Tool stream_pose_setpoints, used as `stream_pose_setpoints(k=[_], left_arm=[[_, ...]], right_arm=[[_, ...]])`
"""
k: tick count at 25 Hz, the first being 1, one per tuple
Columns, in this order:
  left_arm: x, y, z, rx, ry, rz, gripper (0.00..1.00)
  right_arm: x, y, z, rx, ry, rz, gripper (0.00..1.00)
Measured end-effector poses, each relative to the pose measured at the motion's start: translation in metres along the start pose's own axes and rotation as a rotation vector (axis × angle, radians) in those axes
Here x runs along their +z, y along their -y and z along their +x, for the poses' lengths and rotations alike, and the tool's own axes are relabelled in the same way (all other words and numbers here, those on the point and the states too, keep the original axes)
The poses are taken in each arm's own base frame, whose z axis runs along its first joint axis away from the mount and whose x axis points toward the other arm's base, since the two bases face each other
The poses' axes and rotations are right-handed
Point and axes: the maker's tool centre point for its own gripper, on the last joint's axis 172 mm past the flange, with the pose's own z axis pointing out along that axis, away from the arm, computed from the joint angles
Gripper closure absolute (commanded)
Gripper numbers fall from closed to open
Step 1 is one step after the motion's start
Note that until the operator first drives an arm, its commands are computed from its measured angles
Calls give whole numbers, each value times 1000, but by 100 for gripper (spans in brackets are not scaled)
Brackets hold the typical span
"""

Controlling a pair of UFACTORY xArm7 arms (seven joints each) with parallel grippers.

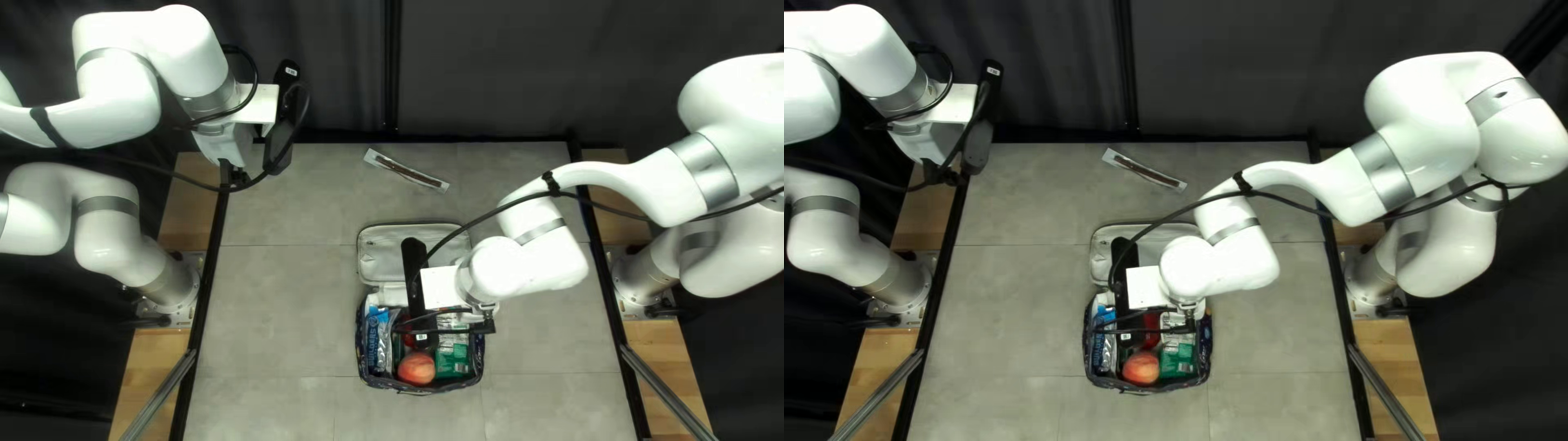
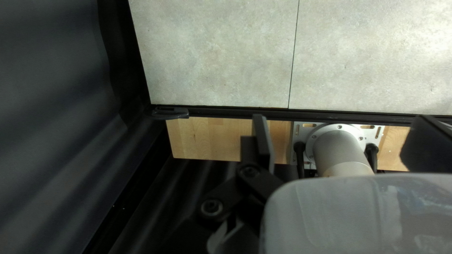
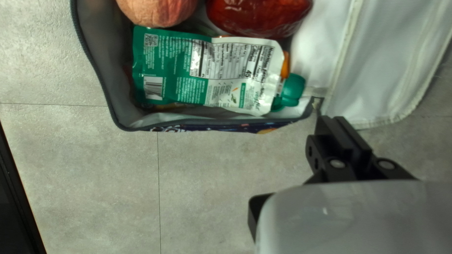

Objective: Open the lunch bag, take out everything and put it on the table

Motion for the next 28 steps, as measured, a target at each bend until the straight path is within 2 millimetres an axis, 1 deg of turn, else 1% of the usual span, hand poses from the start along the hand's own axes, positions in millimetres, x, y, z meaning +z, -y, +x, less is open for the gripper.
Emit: stream_pose_setpoints(k=[2, 5, 11, 16, 20, 25, 28], left_arm=[[0, 0, 0, 0, 0, 0, 0], [0, 0, 0, 0, 0, 0, 0], [0, 0, 0, 0, 0, 0, 0], [0, 0, 0, 0, 0, 0, 0], [0, 0, 0, 0, 0, 0, 0], [0, 0, 0, 0, 0, 0, 0], [0, 0, 0, 0, 0, 0, 0]], right_arm=[[10, 5, 2, -33, 52, 34, 0], [16, 11, 5, -102, 128, 67, 0], [26, 10, 1, -203, 192, 96, 0], [35, -2, -2, -220, 189, 104, 0], [38, -8, -1, -210, 163, 106, 0], [49, -9, -3, -212, 135, 123, 0], [48, -6, -3, -223, 126, 128, 1]])
